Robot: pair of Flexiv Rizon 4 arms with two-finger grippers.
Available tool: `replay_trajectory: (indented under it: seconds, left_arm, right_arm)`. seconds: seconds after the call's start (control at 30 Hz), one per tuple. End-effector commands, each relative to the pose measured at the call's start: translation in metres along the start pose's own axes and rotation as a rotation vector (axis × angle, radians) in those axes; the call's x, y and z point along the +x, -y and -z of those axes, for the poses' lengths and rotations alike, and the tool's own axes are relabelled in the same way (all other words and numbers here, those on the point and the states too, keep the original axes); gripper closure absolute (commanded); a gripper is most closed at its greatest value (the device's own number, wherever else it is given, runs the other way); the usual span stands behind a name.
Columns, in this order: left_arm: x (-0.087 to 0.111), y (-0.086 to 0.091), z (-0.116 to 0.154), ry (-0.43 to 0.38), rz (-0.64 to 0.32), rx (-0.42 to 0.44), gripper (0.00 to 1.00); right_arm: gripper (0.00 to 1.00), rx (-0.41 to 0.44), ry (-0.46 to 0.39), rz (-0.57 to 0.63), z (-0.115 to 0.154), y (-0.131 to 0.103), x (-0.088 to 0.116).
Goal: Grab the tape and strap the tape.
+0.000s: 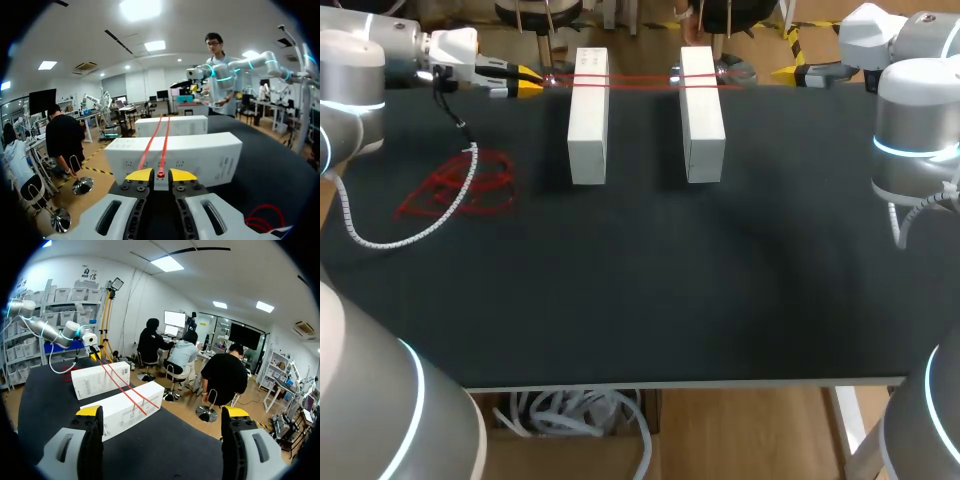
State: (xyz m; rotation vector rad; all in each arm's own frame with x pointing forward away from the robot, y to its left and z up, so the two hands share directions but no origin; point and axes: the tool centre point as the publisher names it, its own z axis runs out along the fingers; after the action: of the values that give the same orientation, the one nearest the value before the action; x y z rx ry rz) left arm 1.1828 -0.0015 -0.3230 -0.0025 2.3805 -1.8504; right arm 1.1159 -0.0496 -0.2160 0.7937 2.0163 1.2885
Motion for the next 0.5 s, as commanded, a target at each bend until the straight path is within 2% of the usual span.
replay_trajectory:
  seconds: [0.03,0.27,0.37,0.5]
  left_arm:
    - [-0.006,-0.004,-0.001,-0.017,-0.002,0.009,1.0]
    - [-0.005,0.0,-0.005,-0.04,-0.018,0.02,1.0]
    - [-0.003,0.007,-0.006,-0.049,-0.037,0.038,1.0]
    - [0.005,0.023,-0.006,-0.026,-0.055,0.104,1.0]
  right_arm:
    - [0.0,-0.001,0.0,0.0,0.001,0.0,0.0]
    - [0.0,-0.001,0.0,0.0,0.001,0.0,0.0]
    - [0.0,-0.001,0.0,0.0,0.001,0.0,0.0]
    - [0.0,-0.001,0.0,0.0,0.001,0.0,0.0]
